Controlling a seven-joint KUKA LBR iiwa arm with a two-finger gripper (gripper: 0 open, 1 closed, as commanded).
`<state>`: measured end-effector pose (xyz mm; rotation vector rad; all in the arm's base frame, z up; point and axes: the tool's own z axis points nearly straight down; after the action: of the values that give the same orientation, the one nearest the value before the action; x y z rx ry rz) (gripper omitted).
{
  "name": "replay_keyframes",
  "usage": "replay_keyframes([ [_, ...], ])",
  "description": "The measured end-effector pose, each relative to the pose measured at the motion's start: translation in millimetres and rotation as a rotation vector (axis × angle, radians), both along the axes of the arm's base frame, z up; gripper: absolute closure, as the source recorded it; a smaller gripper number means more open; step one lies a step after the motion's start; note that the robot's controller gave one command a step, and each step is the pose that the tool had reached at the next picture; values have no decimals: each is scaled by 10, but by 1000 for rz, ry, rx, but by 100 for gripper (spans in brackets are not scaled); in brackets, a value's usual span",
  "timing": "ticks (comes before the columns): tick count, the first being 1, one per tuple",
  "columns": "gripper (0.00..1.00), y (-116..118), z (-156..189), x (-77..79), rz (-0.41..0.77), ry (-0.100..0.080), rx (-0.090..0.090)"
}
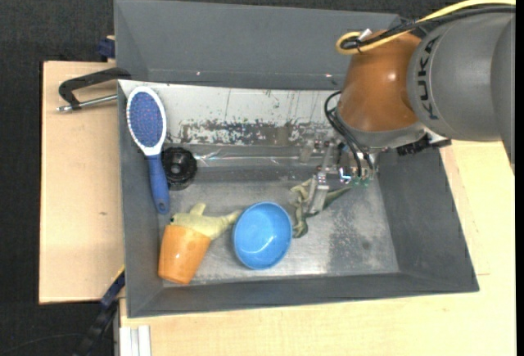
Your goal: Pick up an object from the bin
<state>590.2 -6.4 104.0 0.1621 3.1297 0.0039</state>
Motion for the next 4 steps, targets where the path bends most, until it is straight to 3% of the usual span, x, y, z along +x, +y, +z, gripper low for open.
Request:
replay_keyframes([
  [1,0,-215,-341,-66,-22,10,0],
  [2,0,26,-318,-58,-126,5,-1],
  [3,100,17,-300,-57,-125,6,-2],
  [4,100,23,-94,-38,-125,1,0],
])
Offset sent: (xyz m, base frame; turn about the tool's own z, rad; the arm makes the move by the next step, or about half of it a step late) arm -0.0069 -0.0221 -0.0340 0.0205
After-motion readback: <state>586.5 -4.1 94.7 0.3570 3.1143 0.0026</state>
